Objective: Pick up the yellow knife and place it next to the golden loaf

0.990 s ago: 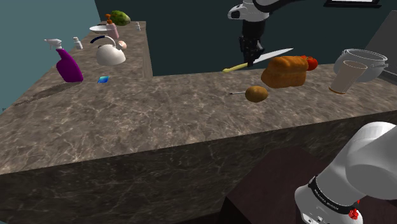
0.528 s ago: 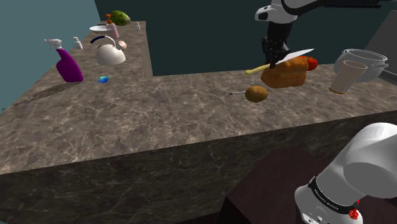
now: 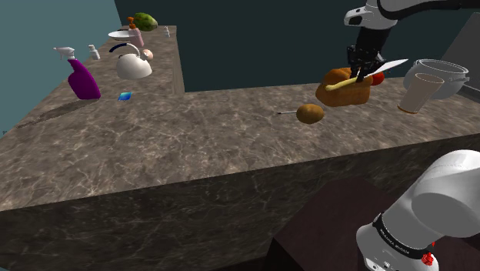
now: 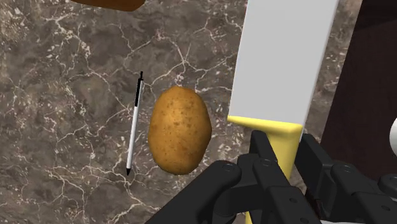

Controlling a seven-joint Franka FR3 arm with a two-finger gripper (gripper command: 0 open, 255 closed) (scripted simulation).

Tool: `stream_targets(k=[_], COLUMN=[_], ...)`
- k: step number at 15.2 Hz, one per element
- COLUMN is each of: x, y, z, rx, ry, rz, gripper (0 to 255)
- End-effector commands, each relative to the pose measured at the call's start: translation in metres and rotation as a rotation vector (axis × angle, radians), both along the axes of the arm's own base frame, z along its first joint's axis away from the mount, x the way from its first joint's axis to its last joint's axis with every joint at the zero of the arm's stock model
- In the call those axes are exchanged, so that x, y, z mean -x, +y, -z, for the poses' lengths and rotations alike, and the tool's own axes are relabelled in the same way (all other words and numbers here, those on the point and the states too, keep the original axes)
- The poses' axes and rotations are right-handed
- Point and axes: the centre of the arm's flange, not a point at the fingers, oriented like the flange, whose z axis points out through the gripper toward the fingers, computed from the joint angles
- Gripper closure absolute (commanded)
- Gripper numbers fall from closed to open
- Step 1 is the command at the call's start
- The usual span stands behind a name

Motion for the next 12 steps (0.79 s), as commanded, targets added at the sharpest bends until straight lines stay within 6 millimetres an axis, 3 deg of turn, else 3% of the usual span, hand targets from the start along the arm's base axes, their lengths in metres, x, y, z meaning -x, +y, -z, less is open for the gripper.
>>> stream_targets(k=[1,12], x=[0.014,0.105], y=[-0.021,-0.134], z=[0.000,-0.001], rx=[0.000,0.000], ry=[0.000,0.000], rz=[-0.001,-0.001], gripper=[255,255])
